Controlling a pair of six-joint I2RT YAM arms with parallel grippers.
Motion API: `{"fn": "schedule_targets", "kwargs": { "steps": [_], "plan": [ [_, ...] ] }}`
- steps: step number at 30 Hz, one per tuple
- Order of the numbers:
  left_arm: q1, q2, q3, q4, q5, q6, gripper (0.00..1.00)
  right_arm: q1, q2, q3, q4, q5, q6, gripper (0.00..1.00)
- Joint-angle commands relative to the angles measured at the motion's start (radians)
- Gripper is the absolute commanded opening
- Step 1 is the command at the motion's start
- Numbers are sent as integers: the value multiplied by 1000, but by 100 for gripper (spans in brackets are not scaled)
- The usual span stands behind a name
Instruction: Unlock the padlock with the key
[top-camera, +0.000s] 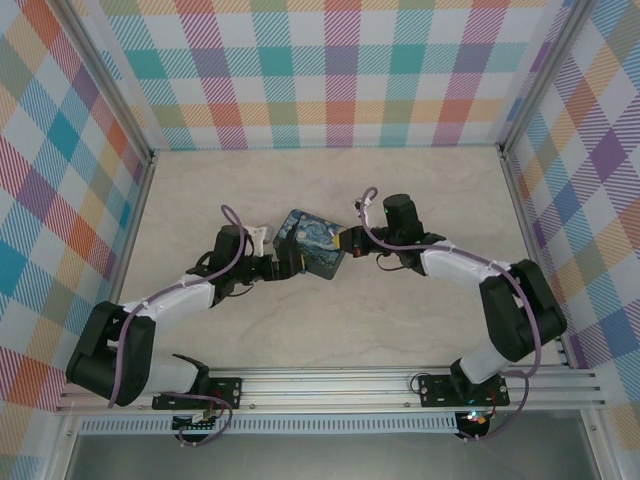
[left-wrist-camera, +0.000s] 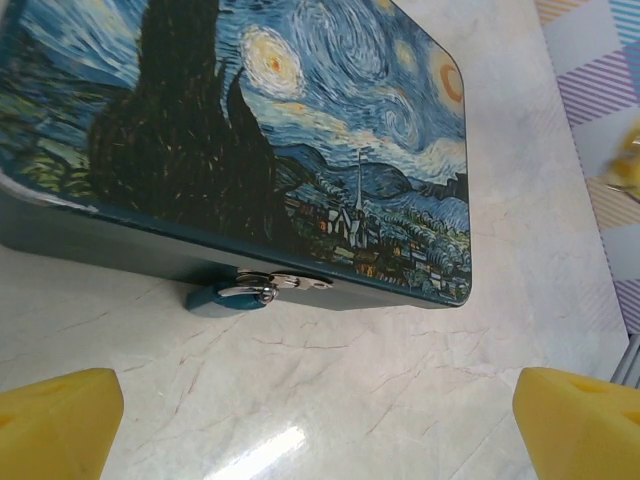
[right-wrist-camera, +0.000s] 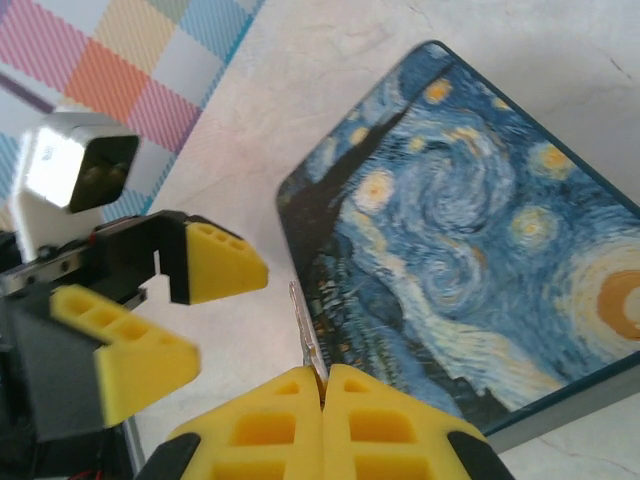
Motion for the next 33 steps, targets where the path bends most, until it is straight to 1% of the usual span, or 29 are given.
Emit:
{"fn": "schedule_targets", "kwargs": {
  "steps": [1, 7, 15, 20, 22, 28, 33],
  "plan": [
    [7, 27, -38, 225, 52, 64, 100, 2, 54, 58, 53, 17, 20, 0],
    [6, 112, -58, 328, 97, 112, 100, 2, 141, 100, 70, 5, 41, 0],
    [-6, 232, -63, 429, 99, 126, 100, 2, 187, 142, 22, 24, 34, 0],
    [-19, 268, -77, 452, 38, 159, 96, 3, 202, 156, 0, 36, 26, 0],
    [-20, 286, -81, 476, 34, 162, 96, 3, 208, 160, -2, 36, 24, 0],
    [-27, 365, -41, 475, 96, 150, 93, 4, 221, 178, -26, 44, 7, 0],
    [-34, 404, -34, 488, 102, 138, 91, 6, 228, 185, -36, 58, 4, 0]
  ]
}}
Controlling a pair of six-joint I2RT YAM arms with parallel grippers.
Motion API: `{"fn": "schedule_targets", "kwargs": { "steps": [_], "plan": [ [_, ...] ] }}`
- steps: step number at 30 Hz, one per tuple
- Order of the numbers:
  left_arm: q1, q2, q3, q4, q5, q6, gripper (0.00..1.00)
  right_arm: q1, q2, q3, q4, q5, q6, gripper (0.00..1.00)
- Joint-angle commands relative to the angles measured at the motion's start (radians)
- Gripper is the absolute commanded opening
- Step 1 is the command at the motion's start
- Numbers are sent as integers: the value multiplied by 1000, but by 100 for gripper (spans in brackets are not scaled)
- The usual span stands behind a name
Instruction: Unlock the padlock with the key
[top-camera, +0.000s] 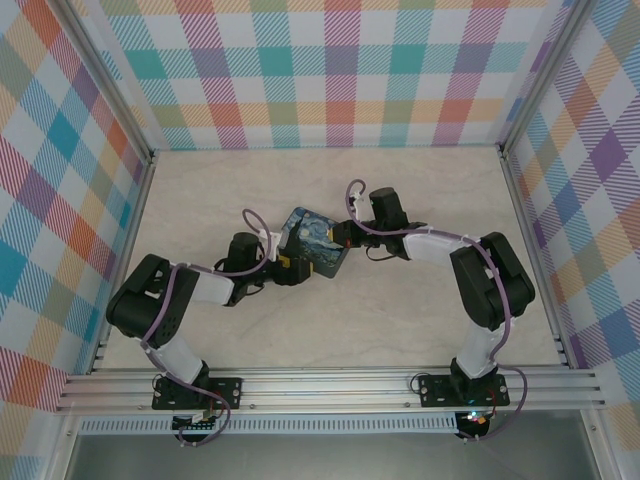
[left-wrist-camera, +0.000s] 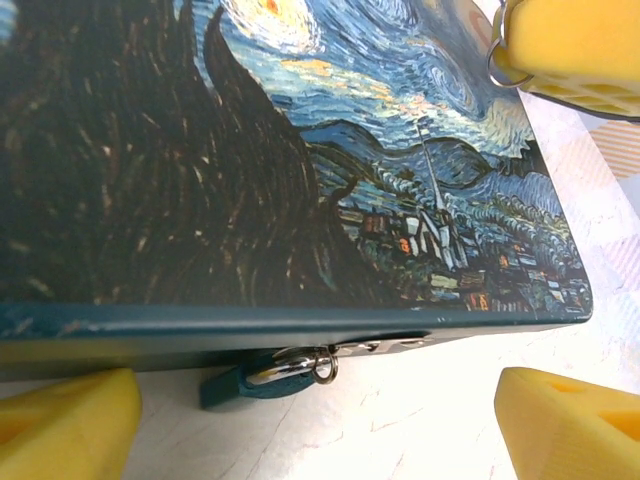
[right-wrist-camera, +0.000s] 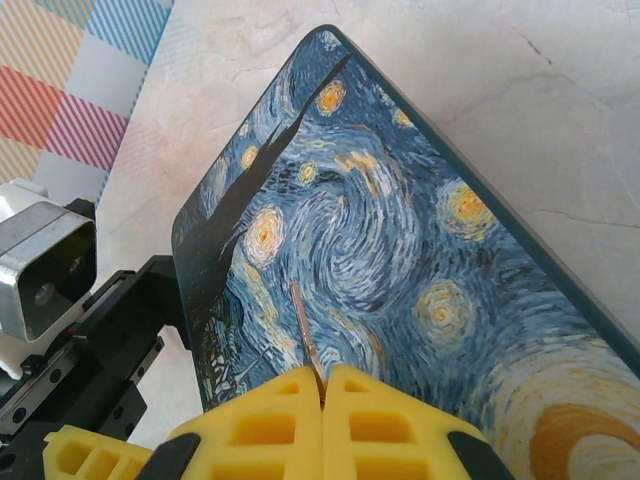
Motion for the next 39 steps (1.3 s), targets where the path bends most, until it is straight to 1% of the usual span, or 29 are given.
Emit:
{"fn": "schedule_targets", "kwargs": {
  "steps": [1, 6, 9, 14, 22, 26, 31, 39],
  "plan": [
    [-22, 56, 11, 7, 32, -1, 90, 5, 14, 35, -20, 9, -24, 0],
    [-36, 83, 35, -13, 60, -7, 81, 6, 22, 39, -34, 23, -25, 0],
    [-41, 94, 42, -11, 63, -10, 78, 6, 23, 40, -39, 30, -25, 0],
    [-50, 115, 62, -15, 88, -7, 70, 6, 25, 36, -35, 30, -23, 0],
    [-60, 147, 66, 40, 101, -29, 60, 6, 23, 31, -38, 42, -23, 0],
    [-62, 160, 73, 52, 102, -38, 59, 6, 22, 30, -39, 46, -24, 0],
    [-66, 177, 83, 52, 89, -50, 51, 6, 23, 31, -38, 51, -16, 0],
    [-73, 201, 80, 82, 53, -71, 49, 12, 23, 35, -57, 75, -13, 0]
  ]
}}
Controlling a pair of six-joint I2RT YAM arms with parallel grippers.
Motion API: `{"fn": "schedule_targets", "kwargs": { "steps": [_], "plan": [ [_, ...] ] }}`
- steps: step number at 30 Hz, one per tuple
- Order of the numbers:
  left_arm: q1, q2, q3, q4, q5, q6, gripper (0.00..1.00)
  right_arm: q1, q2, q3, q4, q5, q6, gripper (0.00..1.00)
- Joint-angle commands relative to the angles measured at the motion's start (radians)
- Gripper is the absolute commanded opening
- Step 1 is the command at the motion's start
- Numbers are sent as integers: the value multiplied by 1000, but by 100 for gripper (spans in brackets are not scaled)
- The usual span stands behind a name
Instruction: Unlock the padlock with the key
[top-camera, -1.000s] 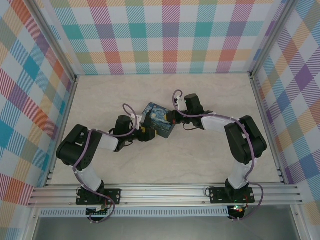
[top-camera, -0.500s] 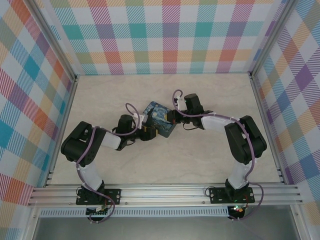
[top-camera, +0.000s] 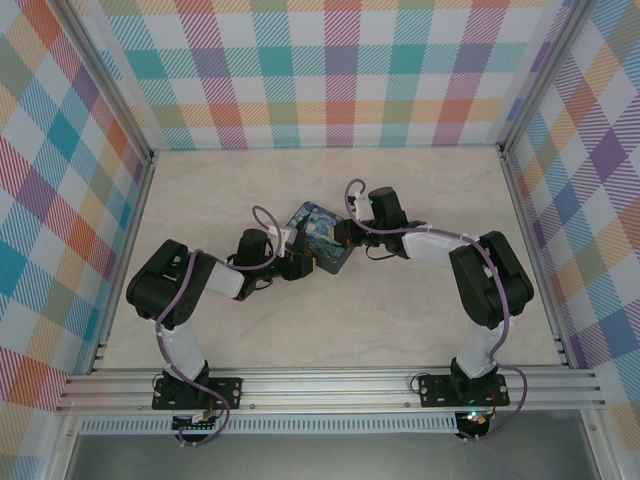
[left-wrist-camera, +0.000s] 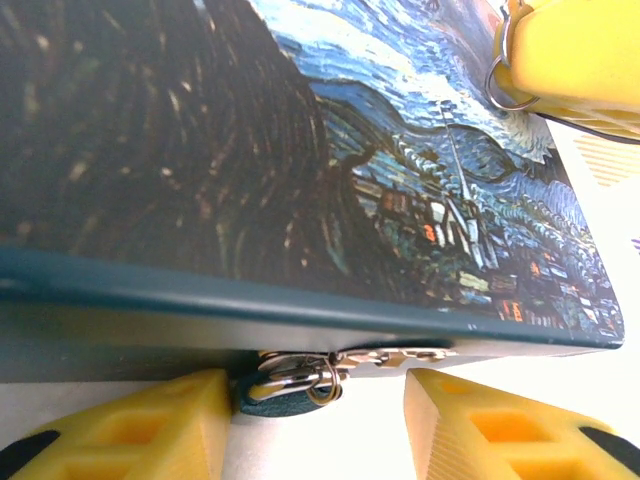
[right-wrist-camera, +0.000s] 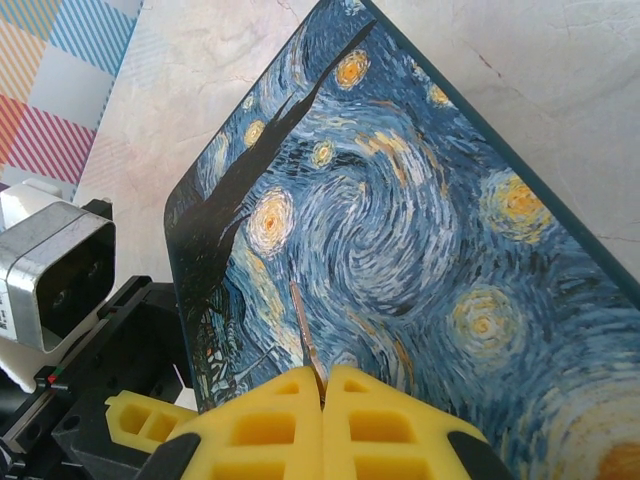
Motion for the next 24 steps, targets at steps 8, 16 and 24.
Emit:
{"fn": "schedule_targets", "kwargs": {
  "steps": [8, 16, 24],
  "plan": [
    [-64, 50, -26, -1, -25, -37, 50, 17, 3, 14, -48, 30, -13, 0],
    [-94, 28, -60, -9, -81, -42, 50, 17, -3, 4, -44, 25, -16, 0],
    [-122, -37, -79, -76, -150, -27, 50, 17, -2, 0, -37, 22, -14, 0]
  ]
}}
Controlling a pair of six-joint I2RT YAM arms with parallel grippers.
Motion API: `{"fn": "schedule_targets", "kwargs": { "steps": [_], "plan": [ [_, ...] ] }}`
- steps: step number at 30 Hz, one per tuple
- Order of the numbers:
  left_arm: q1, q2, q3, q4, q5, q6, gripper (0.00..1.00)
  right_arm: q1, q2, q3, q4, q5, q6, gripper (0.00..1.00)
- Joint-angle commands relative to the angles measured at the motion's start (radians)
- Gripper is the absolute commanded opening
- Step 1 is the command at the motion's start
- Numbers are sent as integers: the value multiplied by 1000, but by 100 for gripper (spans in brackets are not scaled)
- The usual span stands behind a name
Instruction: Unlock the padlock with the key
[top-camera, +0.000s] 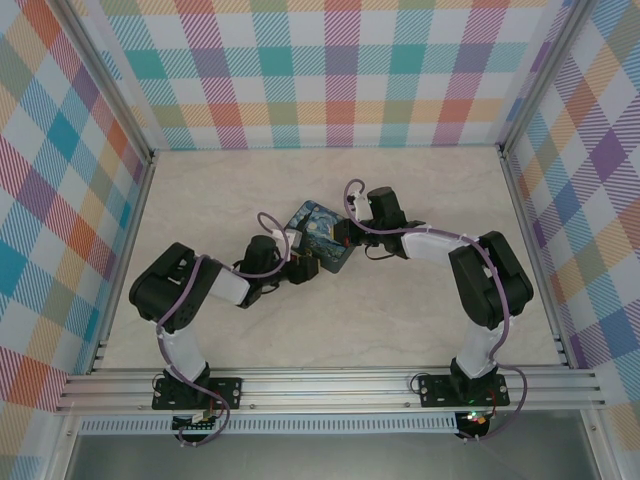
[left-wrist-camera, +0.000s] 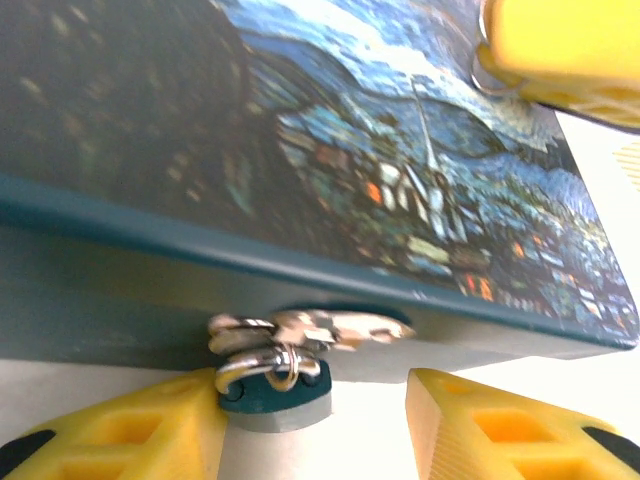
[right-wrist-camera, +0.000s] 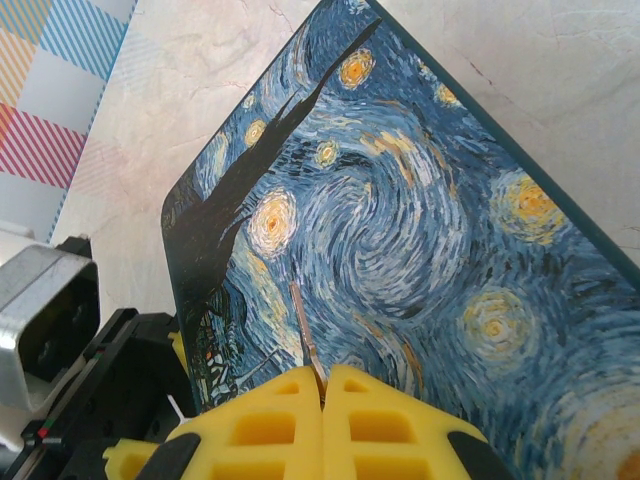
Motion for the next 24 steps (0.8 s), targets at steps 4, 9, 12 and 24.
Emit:
{"fn": "schedule_targets", "kwargs": {
  "steps": [4, 9, 12, 24],
  "plan": [
    [-46, -32, -36, -145, -1, 5, 50, 11, -2, -4, -33, -2, -14, 0],
    [-47, -9, -10, -160, -9, 1, 50, 11, -5, -7, -31, -4, -13, 0],
    [-47, 3, 11, -175, -30, -5, 50, 10, -7, -8, -31, -5, -13, 0],
    [-33, 22, 47, -176, -81, -31, 49, 11, -5, -11, -39, -4, -9, 0]
  ]
}}
